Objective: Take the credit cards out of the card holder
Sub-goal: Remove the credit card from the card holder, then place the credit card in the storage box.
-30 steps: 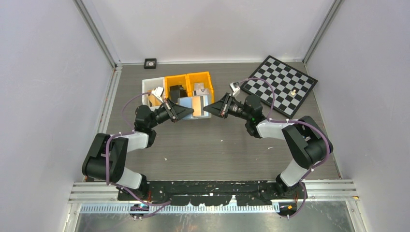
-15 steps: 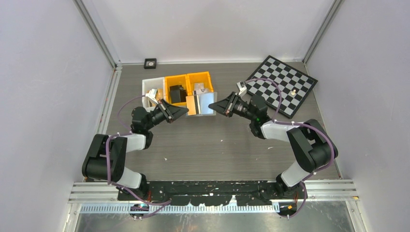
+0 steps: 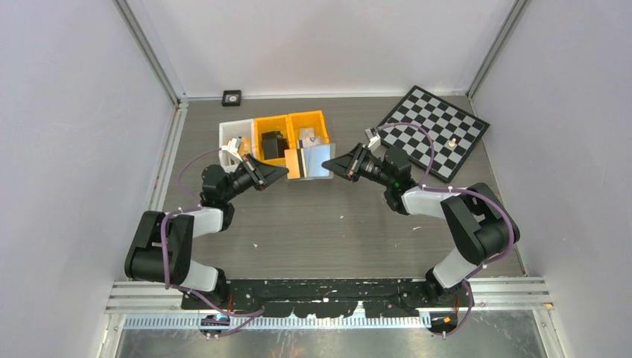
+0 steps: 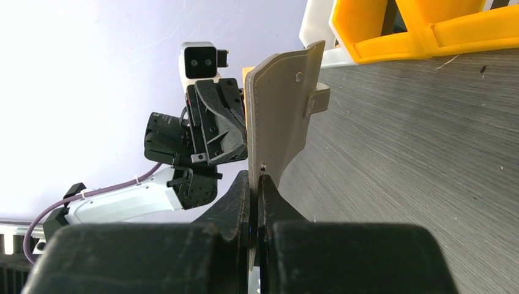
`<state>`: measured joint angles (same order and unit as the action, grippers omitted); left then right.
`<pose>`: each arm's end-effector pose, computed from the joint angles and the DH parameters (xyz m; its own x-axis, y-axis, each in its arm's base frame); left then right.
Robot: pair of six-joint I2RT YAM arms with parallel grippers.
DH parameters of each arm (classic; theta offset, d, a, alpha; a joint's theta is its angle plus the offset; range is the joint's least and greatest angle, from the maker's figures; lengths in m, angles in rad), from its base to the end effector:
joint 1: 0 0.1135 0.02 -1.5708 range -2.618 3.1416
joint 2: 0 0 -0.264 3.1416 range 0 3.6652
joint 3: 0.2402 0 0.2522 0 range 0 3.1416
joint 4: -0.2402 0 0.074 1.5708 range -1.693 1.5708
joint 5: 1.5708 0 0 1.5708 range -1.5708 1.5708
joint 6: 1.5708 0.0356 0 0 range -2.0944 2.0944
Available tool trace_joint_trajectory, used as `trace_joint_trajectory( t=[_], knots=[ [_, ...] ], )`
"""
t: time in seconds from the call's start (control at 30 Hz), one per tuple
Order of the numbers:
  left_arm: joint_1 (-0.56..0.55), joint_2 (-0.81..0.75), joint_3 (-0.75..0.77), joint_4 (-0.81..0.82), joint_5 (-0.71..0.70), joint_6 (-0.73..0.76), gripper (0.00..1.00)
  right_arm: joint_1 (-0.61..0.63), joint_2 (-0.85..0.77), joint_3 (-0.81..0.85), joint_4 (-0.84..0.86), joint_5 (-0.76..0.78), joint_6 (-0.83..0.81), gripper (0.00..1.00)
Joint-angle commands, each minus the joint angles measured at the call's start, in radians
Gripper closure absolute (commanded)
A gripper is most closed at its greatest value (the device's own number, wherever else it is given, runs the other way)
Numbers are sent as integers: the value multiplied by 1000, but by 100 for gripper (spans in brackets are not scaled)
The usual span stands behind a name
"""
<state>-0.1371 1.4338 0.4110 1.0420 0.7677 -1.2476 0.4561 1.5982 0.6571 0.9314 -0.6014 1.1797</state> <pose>0.2565 -0.0604 0.1991 -0.7394 -0.5867 -0.3302 0.2677 0.1937 -0.9438 0.2814 0.1605 0.2138 -0.8086 0.4524 -0.3761 -0.3240 0.1911 0.9265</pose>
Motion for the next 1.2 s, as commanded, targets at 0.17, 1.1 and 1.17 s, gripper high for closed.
trace_joint_trajectory(
  t=[0.17, 1.1, 1.17],
  knots=[
    [3, -60, 24, -82, -26, 74, 100, -5, -49, 13, -95, 69, -86, 100],
    [203, -141, 629, -1273, -482, 518, 100, -56, -290, 2, -548, 361, -300, 100],
    [226, -118, 693, -1326, -490, 554, 100, -57, -290, -1, -544, 355, -295, 100]
  ],
)
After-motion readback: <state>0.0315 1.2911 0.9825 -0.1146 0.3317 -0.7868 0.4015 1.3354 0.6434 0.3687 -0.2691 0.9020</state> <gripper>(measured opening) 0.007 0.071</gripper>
